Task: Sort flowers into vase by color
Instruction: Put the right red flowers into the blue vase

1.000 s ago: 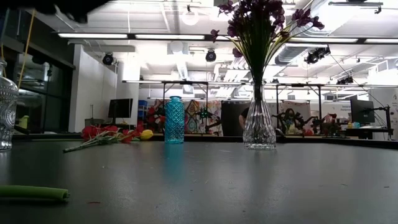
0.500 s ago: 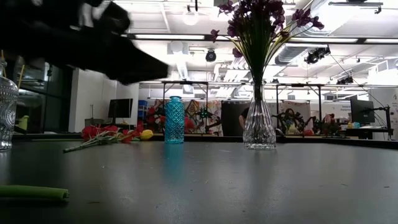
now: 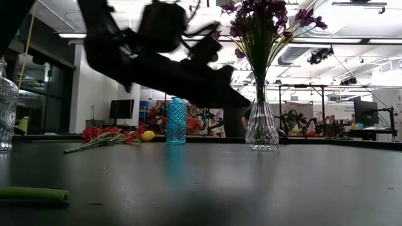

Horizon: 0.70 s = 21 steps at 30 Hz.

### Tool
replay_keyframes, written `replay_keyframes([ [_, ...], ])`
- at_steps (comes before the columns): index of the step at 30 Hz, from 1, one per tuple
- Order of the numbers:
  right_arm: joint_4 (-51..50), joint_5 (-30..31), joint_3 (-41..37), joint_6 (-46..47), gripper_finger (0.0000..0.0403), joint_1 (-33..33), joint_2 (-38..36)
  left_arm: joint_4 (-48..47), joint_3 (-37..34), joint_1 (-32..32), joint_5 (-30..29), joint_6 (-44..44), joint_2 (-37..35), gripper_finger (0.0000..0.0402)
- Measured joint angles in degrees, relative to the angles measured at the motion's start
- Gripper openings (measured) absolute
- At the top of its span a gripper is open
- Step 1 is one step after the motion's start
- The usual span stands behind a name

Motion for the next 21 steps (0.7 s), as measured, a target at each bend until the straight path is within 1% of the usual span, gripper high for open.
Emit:
replay_keyframes([
  [4, 0.0, 0.5, 0.0, -0.6, 0.0000, 0.9, 0.0, -1.6, 4.5, 2.6, 1.0, -3.9, 3.6, 0.0001],
  [9, 0.0, 0.9, 0.0, -0.6, 0.0000, 1.5, 0.0, -8.8, 8.1, 4.6, 3.5, -6.8, 5.3, 0.0000],
  [11, 0.0, 0.9, 0.0, -0.6, 0.0000, 1.5, 0.0, -10.6, 8.6, 4.7, 3.7, -7.3, 5.3, 0.0000],
  [13, 0.0, 1.3, 0.0, -0.8, 0.0000, 1.5, 0.0, -10.9, 8.6, 5.0, 3.8, -7.3, 5.3, 0.0000],
  [18, 0.0, 1.4, 0.0, -2.1, 0.0000, 1.5, 0.0, -12.3, 8.6, 6.5, 6.0, -8.7, 5.2, 0.0000],
  [21, 0.0, 1.4, 0.0, -2.1, 0.0000, 1.5, 0.0, -12.7, 8.6, 7.6, 6.0, -8.9, 5.2, 0.0000],
])
